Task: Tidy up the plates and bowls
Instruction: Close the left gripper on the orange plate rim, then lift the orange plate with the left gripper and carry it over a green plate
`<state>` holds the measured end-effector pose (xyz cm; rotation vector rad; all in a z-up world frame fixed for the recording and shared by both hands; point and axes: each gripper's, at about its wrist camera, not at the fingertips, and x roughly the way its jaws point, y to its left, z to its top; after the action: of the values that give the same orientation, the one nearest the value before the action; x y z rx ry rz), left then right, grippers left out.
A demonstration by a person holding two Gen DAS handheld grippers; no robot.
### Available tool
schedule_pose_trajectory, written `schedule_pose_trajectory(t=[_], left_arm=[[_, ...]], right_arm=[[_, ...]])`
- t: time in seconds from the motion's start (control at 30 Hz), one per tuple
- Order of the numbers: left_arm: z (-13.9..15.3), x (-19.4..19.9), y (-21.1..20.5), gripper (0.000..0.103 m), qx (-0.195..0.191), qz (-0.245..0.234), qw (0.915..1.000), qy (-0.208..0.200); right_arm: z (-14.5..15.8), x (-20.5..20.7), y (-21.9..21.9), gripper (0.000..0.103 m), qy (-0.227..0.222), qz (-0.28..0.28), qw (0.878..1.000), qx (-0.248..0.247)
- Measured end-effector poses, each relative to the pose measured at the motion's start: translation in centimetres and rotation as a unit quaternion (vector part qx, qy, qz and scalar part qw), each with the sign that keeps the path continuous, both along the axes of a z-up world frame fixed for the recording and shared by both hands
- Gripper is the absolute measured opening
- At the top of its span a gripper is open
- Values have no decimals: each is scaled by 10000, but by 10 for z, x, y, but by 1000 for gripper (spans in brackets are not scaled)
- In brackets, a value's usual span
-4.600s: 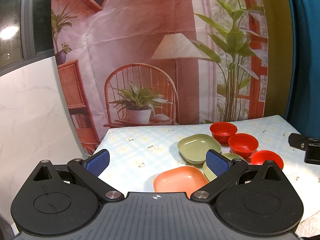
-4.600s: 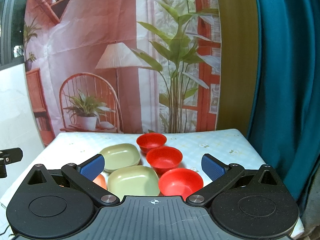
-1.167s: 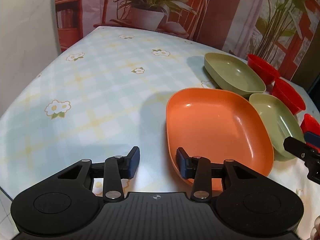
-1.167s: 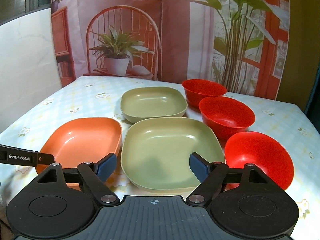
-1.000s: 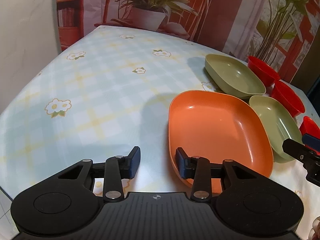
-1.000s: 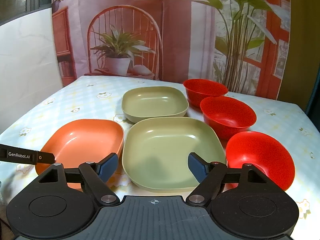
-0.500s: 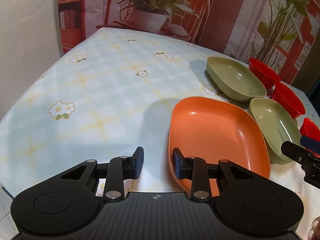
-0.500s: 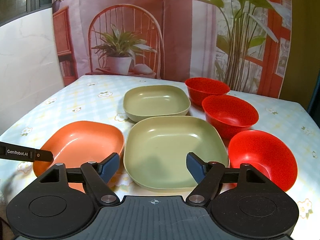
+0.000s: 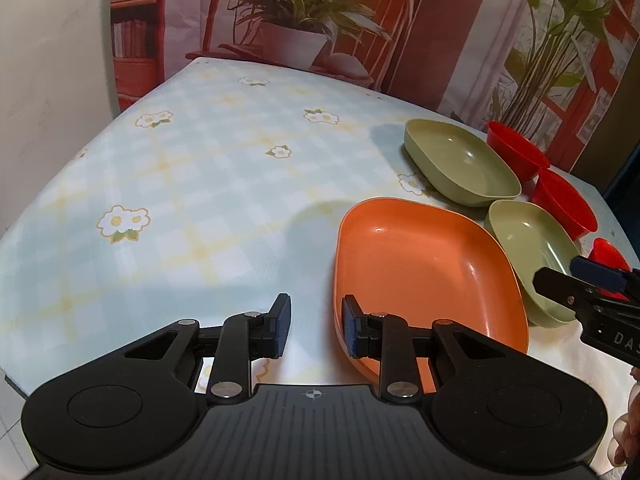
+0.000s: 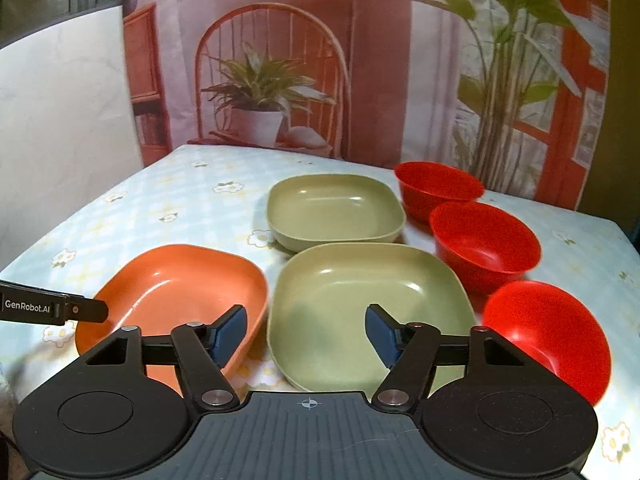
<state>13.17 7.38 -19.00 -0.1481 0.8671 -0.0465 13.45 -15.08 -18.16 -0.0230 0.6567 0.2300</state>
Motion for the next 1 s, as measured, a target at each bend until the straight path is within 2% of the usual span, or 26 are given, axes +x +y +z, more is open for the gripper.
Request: schedule_pose_trajectory(t=[0.2,0.27,0.43,0.53,0.67,0.73,0.77,1.0], left_arm=[[-6,2,7,29,-203,98,9997,100],[-6,2,5,29,-160,75,9998,90],[-9,2,9,29,-280,95,9995,132],[-9,1,8,29,-250,83,9996,128],[-9,2,7,27,-224,83,9996,132],[-9,2,6,18,-223,52,9996,152],[-9,1,6,17,-238,15,9996,164],[-4,-1,-3,17,-148,-197,9997,45]], right_arm=[[-1,4,9,55,73,177,9998,1],[-1,5,13,50,90,236,9997,-9],[0,8,22,30,137,467,9988,-46],[-1,9,27,23,233,618,9978,4],[-4,10,30,17,434,742,9961,219],[-5,10,32,15,493,775,9954,282],[-5,10,32,15,513,796,9950,321],[-1,6,32,15,389,876,9948,359]])
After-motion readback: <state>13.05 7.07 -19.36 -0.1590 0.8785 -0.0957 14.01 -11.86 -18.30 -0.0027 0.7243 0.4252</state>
